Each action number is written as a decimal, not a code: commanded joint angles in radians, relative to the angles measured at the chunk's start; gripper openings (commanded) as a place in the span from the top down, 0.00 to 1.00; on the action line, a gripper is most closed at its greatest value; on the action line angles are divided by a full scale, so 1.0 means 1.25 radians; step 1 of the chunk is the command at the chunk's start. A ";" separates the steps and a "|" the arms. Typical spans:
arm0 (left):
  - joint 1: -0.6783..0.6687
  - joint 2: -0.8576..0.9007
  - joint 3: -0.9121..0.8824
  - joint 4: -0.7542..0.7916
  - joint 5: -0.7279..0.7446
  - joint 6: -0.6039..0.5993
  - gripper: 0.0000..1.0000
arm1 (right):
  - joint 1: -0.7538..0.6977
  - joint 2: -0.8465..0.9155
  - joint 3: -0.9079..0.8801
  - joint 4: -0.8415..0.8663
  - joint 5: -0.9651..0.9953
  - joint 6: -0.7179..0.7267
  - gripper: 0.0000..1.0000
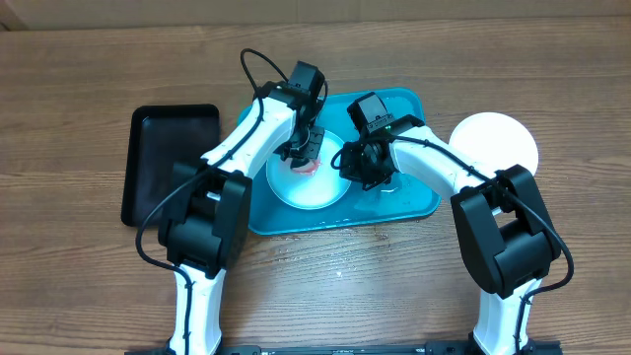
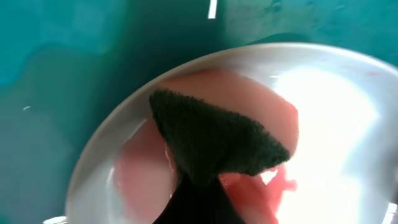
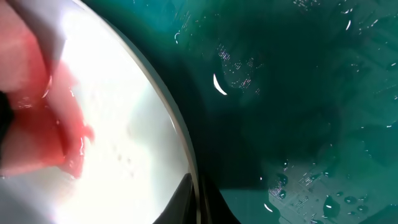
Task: Clean dirty plates on tray and stack at the side
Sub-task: 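Keep scrubbing the light-blue plate with the left gripper's sponge, then lift the light-blue plate upright with the right gripper, left withdraws, then carry the light-blue plate right and stack it on the white plate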
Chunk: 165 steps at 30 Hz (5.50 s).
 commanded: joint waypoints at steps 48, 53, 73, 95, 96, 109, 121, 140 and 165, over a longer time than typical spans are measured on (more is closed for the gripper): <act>0.042 0.003 0.321 -0.282 -0.044 -0.070 0.96 | 0.005 0.005 -0.005 -0.063 0.020 -0.058 0.96; 0.060 0.004 0.317 -0.294 -0.034 -0.097 0.96 | 0.005 -0.087 0.011 -0.125 0.125 -0.060 0.96; 0.086 0.004 0.316 -0.294 -0.018 -0.103 0.93 | 0.103 -0.270 0.014 -0.313 0.644 -0.002 0.96; 0.086 0.004 0.316 -0.298 -0.001 -0.102 0.93 | 0.358 -0.356 0.015 -0.356 1.264 0.087 0.96; 0.086 0.004 0.315 -0.298 -0.001 -0.102 0.93 | 0.366 -0.358 0.015 -0.356 1.286 0.087 0.96; 0.086 0.004 0.316 -0.298 -0.001 -0.102 0.94 | 0.432 -0.360 0.015 -0.356 1.400 0.078 0.96; 0.086 0.004 0.315 -0.298 -0.001 -0.102 0.94 | 0.432 -0.360 0.015 -0.356 1.397 0.080 0.96; 0.088 0.004 0.316 -0.298 -0.002 -0.102 0.94 | 0.272 -0.360 0.015 -0.402 0.829 0.204 0.96; 0.088 0.004 0.315 -0.300 -0.001 -0.102 0.95 | -0.651 -0.358 -0.093 -0.232 0.063 -0.132 0.96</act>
